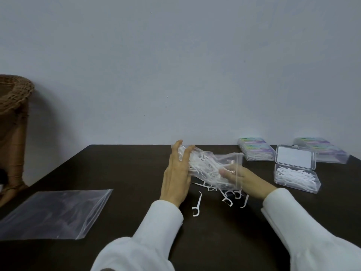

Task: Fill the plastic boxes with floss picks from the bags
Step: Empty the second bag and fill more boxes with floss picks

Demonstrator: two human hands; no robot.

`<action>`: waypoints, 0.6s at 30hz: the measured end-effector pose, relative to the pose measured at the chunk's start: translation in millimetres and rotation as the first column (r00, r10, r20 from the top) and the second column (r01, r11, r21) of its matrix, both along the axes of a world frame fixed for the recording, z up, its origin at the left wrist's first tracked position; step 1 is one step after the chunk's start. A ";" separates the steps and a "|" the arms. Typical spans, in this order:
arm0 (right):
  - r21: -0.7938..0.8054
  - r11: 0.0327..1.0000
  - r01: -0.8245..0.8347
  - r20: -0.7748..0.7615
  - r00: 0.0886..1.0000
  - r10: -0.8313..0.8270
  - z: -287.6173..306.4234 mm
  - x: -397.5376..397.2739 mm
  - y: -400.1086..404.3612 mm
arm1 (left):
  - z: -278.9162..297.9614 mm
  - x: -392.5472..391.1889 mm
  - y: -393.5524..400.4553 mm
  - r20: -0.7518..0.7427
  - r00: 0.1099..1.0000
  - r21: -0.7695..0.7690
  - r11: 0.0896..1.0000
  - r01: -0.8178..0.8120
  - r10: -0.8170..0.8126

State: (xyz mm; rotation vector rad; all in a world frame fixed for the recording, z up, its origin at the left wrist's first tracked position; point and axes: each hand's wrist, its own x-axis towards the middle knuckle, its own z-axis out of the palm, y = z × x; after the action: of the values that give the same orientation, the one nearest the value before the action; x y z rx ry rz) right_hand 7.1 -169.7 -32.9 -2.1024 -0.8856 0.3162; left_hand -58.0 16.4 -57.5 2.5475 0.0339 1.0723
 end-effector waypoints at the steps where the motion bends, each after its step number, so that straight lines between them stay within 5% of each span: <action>1: 0.012 1.000 0.004 -0.038 0.999 -0.003 -2.3 4.2 -1.5 | -1.2 0.8 2.5 -0.014 1.000 -0.058 0.998 -0.022 0.021; 9: -0.017 1.000 0.000 -0.177 0.984 -0.003 -4.0 8.3 -7.8 | 1.7 -0.5 8.5 -0.010 0.994 -0.113 0.987 -0.113 0.112; 15: 0.132 0.991 0.011 -0.175 0.985 0.013 -0.3 1.9 -9.6 | 5.9 -5.2 6.8 -0.010 0.997 -0.182 0.980 -0.077 0.076; 18: 0.078 0.994 0.081 -0.112 0.991 -0.072 1.1 -1.2 -7.5 | 6.3 -4.5 4.6 0.007 0.999 -0.149 0.988 -0.040 0.041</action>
State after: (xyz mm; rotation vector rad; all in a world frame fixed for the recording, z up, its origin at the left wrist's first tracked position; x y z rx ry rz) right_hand 5.9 -177.1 -31.8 -2.0168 -0.7397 0.3453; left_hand -62.6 21.0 -51.1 2.4170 0.1579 1.0566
